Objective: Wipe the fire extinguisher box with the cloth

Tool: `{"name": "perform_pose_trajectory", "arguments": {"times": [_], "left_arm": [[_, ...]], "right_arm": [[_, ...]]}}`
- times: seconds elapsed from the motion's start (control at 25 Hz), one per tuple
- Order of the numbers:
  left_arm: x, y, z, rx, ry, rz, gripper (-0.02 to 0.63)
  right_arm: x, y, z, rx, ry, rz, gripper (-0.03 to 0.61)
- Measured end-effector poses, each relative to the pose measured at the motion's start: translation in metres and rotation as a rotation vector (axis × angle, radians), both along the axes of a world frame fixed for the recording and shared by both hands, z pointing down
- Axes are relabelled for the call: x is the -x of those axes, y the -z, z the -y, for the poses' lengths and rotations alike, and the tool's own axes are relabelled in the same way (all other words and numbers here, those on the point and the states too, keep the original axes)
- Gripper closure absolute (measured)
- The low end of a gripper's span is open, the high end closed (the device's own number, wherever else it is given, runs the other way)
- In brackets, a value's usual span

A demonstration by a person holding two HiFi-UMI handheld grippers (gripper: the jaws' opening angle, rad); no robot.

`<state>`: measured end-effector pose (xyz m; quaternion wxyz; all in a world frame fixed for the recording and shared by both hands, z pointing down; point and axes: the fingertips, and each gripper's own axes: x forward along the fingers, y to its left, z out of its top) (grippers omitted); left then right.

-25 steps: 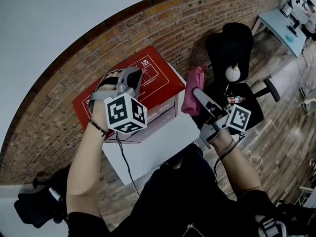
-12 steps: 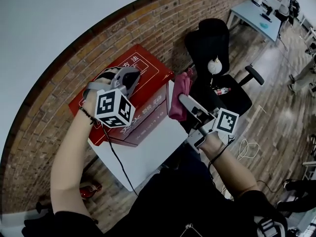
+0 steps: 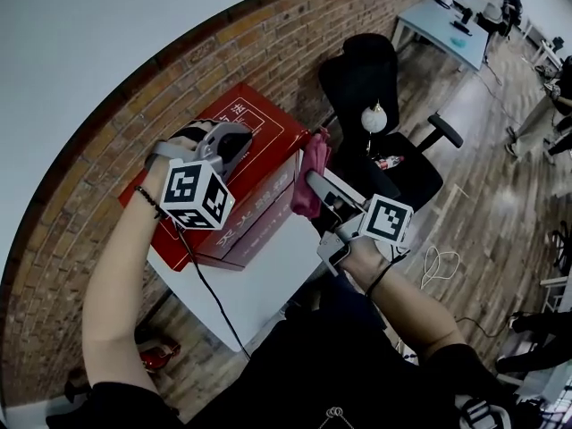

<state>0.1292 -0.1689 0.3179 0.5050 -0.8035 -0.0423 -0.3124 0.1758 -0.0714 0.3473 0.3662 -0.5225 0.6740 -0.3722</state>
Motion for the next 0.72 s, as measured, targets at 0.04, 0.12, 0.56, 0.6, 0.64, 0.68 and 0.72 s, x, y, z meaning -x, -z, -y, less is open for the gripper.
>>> {"name": "perform_pose_trajectory", "arguments": {"times": [0.04, 0.12, 0.56, 0.6, 0.64, 0.68, 0.72], "left_arm": [[0.000, 0.000, -0.001, 0.000, -0.016, 0.001, 0.589], [-0.001, -0.001, -0.001, 0.002, -0.048, 0.005, 0.589], [-0.009, -0.001, -0.002, 0.004, -0.124, 0.009, 0.589], [-0.010, -0.001, -0.002, 0.004, -0.125, 0.008, 0.589], [-0.010, -0.001, -0.002, 0.003, -0.127, 0.007, 0.589], [-0.011, -0.001, -0.003, 0.004, -0.128, 0.006, 0.589], [-0.011, -0.001, -0.003, 0.004, -0.128, 0.006, 0.589]], "right_arm": [[0.000, -0.003, 0.001, 0.018, -0.014, 0.008, 0.517], [-0.001, -0.008, 0.002, 0.040, -0.030, 0.018, 0.517], [0.004, -0.039, 0.006, 0.090, -0.115, 0.148, 0.517], [0.004, -0.040, 0.007, 0.091, -0.119, 0.149, 0.517], [0.004, -0.041, 0.007, 0.094, -0.123, 0.148, 0.517], [0.004, -0.042, 0.008, 0.098, -0.127, 0.148, 0.517], [0.004, -0.044, 0.009, 0.100, -0.130, 0.148, 0.517]]}}
